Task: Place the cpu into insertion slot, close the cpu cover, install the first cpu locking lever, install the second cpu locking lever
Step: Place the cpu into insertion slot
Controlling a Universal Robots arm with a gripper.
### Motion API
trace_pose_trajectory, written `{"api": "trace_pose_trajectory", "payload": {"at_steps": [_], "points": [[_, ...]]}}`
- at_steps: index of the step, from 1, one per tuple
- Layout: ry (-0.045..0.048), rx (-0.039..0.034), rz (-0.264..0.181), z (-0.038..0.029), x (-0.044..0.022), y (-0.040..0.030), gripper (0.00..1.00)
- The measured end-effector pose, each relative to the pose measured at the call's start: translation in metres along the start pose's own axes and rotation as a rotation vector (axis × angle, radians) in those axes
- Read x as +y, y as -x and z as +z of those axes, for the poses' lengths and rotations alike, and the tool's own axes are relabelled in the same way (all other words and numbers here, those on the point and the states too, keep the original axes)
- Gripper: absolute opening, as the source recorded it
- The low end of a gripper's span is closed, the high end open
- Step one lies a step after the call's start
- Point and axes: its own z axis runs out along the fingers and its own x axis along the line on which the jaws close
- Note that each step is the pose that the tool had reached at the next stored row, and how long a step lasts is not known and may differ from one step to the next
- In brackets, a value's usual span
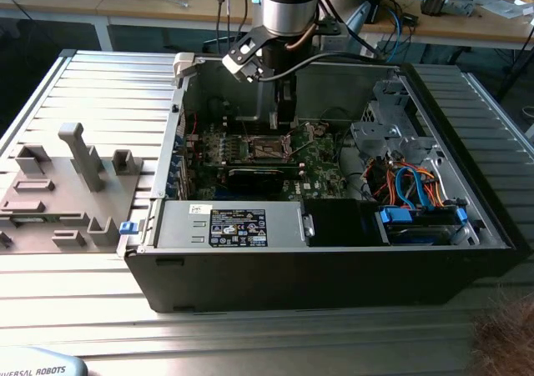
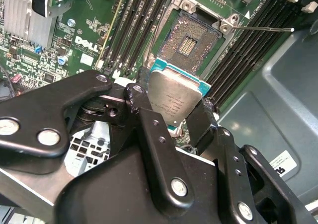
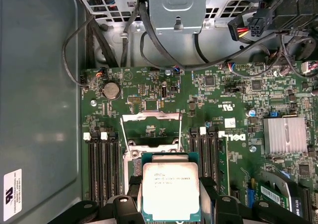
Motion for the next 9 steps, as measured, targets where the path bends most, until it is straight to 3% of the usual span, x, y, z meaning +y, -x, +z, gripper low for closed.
{"api": "trace_pose_trajectory", "payload": {"at_steps": [9], "points": [[0.0001,0.0000,0.000,0.0032,-0.0005,0.0000,0.54]]}}
